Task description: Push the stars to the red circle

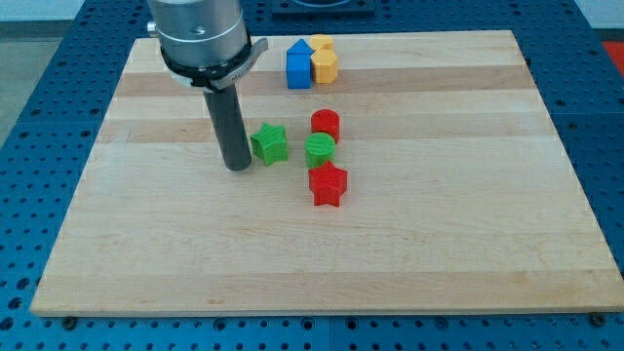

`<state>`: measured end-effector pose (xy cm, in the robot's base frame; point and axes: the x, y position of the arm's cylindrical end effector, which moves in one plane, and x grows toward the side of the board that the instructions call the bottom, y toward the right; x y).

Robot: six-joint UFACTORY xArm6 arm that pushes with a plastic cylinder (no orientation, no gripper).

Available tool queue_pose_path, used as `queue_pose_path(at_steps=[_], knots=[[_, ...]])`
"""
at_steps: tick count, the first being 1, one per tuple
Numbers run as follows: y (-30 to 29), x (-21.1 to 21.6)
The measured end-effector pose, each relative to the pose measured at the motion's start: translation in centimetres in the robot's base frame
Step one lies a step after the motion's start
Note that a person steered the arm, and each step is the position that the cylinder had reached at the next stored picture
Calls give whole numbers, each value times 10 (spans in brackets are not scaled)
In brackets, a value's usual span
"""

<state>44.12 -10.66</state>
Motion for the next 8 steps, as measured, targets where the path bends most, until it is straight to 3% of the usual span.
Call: queue_pose_path(at_steps=[8], knots=[[50,-17]])
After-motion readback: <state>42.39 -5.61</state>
